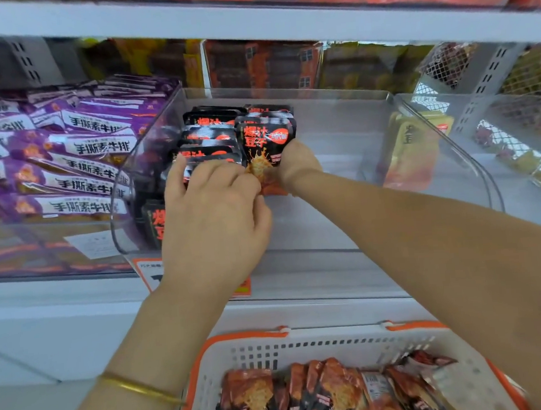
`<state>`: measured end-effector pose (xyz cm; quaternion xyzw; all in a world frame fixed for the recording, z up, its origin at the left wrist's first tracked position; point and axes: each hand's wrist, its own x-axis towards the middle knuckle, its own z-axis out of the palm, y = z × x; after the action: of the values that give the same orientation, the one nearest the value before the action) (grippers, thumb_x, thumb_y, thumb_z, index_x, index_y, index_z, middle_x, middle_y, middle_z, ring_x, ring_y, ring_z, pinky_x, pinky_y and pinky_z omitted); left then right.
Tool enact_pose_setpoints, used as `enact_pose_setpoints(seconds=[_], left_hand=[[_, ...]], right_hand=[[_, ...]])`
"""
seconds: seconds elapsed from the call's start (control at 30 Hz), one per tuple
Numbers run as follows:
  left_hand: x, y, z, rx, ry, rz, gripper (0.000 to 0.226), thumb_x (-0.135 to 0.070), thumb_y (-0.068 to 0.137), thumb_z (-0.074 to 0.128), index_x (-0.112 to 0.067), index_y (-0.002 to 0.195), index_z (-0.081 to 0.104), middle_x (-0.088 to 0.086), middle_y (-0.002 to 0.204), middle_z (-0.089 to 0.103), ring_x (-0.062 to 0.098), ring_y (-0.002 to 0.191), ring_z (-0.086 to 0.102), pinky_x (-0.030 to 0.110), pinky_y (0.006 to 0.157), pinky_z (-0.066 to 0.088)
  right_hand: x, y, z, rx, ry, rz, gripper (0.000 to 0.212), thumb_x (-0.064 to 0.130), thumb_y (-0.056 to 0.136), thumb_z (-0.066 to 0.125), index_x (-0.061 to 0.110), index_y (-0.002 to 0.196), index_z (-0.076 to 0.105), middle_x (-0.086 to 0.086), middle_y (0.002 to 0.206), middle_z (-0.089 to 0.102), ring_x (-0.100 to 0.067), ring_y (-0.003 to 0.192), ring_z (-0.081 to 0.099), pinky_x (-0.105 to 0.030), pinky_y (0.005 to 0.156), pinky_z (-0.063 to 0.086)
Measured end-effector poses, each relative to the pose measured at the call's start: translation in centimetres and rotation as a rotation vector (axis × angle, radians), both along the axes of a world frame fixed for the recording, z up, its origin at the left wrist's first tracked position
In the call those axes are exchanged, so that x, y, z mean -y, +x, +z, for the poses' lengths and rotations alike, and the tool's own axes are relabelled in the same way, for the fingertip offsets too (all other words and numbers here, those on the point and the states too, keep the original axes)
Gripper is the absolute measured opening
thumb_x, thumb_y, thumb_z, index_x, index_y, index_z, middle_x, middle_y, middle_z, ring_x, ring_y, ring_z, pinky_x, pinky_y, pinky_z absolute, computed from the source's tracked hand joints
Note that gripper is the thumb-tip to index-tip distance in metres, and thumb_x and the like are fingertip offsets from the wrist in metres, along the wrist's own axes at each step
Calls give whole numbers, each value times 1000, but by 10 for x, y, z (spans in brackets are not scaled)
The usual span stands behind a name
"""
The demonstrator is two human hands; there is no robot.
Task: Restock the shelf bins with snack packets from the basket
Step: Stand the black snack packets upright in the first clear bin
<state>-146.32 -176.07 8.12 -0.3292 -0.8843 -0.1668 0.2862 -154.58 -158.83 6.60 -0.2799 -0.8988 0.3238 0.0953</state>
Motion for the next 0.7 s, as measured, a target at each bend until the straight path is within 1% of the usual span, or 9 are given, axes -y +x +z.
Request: enact_pose_setpoints(seconds=[0.13,0.27,0.33,0.4,0.47,0.53,0.57,0.63,0.7], left_hand=[[0,0,0,-16,9,-7,33,-29,84,39,-16,85,69,-1,98,67,24,105,59,48,109,21],[2,0,0,-14,18,-7,32,-29,86,39,-17,86,68,-3,97,67,23,104,58,46,110,21],[2,1,0,-28,36,-8,31,-28,87,39,-16,85,68,-3,95,68,23,101,58,45,109,22],[2,2,2,-56,69,-13,29,-26,88,41,-16,83,67,-3,91,68,25,96,59,43,107,25],[3,4,5,-110,102,-19,26,-23,90,43,-15,83,67,-1,88,69,27,91,59,41,101,29],[4,10,7,-213,149,-37,23,-20,90,47,-14,85,68,-1,89,69,28,87,59,39,92,33],[4,18,8,-261,183,-60,22,-19,91,48,-14,86,69,-2,90,70,29,87,59,39,87,33],[1,40,9,-311,248,-138,20,-17,90,49,-13,87,69,-3,91,69,29,84,58,37,80,31],[-7,66,2,-273,250,-247,19,-15,87,50,-12,83,69,-2,87,68,28,81,56,37,76,30]], right_hand=[[-1,3,1,3,-104,-24,46,27,85,70,5,110,38,-16,116,60,-35,103,62,-39,78,50],[-5,8,4,51,-183,-34,58,31,80,75,1,121,47,-17,110,64,-28,88,62,-35,62,51],[-6,11,6,87,-187,-29,59,31,78,76,0,121,49,-19,108,65,-29,84,62,-36,67,56],[-7,17,10,142,-157,10,52,31,80,74,0,115,50,-20,109,65,-30,85,64,-36,78,57],[-6,27,20,129,-171,57,30,23,83,72,3,93,52,-19,112,64,-28,82,61,-36,81,56],[-3,45,41,84,-165,109,30,14,83,71,9,72,44,-18,100,63,-29,81,63,-39,78,57],[0,61,53,24,-143,124,33,12,84,70,10,70,41,-16,90,62,-31,81,65,-40,74,58],[6,114,77,-162,-149,174,29,12,84,71,9,77,43,-8,73,57,-26,74,68,-39,61,58],[8,186,90,-288,-254,263,22,11,83,71,9,85,49,-7,67,58,-19,61,67,-35,51,56]])
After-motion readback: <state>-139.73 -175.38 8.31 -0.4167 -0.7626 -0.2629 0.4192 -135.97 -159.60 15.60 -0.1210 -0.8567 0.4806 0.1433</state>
